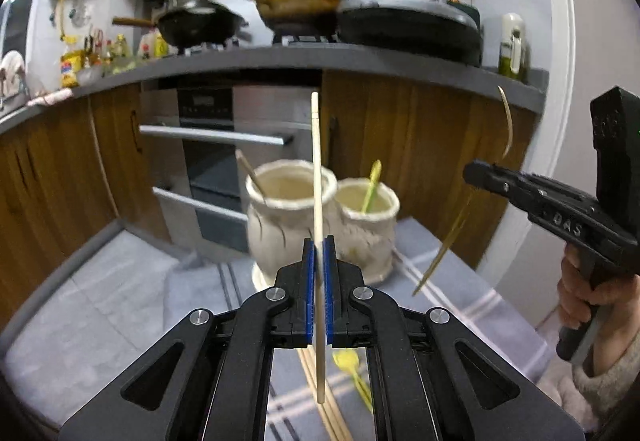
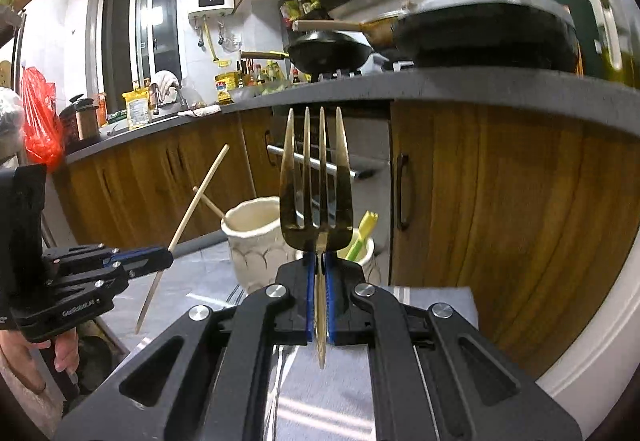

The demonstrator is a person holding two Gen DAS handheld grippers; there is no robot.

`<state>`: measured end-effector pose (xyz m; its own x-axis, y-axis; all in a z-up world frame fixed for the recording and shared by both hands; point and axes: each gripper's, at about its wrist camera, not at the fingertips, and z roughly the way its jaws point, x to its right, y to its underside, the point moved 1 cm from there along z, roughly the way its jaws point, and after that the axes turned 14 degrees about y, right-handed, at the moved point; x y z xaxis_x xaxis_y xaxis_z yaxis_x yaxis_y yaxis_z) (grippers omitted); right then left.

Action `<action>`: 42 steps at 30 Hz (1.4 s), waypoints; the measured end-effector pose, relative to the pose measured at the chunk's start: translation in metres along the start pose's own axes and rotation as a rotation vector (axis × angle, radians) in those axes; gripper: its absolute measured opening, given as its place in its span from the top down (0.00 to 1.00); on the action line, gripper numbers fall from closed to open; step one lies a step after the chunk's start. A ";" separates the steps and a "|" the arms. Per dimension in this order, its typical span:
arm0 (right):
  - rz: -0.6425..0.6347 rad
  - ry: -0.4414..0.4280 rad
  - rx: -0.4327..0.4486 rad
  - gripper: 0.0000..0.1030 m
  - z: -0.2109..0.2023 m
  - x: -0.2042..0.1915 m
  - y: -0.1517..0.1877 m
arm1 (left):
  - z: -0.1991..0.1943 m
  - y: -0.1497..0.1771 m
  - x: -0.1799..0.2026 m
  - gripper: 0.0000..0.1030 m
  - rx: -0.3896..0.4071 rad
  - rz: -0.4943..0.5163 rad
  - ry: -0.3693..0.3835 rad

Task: Organize utensils
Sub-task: 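Lift chopstick and gold fork, lower them into the holder's cups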

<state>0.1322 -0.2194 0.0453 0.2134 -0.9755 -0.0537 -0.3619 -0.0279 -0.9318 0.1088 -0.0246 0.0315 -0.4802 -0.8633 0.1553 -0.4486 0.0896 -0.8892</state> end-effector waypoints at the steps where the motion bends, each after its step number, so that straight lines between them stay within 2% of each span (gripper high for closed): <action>1: -0.005 -0.002 0.007 0.96 0.001 -0.002 -0.002 | 0.000 -0.003 0.000 0.95 0.023 -0.004 0.005; 6: 0.004 -0.005 0.036 0.96 0.007 -0.003 -0.018 | 0.011 -0.028 -0.012 0.95 0.114 -0.021 0.012; 14: 0.100 0.000 0.189 0.96 0.002 0.007 -0.058 | 0.035 -0.068 -0.036 0.95 0.275 -0.078 0.050; 17: 0.109 0.026 0.227 0.96 0.010 0.007 -0.069 | 0.052 -0.079 -0.043 0.95 0.292 -0.080 0.057; 19: 0.112 0.046 0.238 0.96 0.019 0.006 -0.073 | 0.064 -0.081 -0.047 0.95 0.293 -0.074 0.032; 26: 0.143 0.048 0.194 0.96 0.050 0.011 -0.060 | 0.084 -0.072 -0.051 0.95 0.282 -0.019 -0.023; 33: 0.113 0.080 0.130 0.96 0.082 0.003 -0.043 | 0.089 -0.065 -0.052 0.95 0.243 0.021 -0.027; 42: 0.087 0.057 0.037 0.96 0.103 -0.004 -0.024 | 0.085 -0.058 -0.051 0.95 0.225 0.029 -0.015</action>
<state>0.2331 -0.1928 0.0310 0.1299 -0.9848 -0.1156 -0.3429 0.0648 -0.9371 0.2240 -0.0278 0.0387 -0.4783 -0.8694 0.1237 -0.2549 0.0026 -0.9670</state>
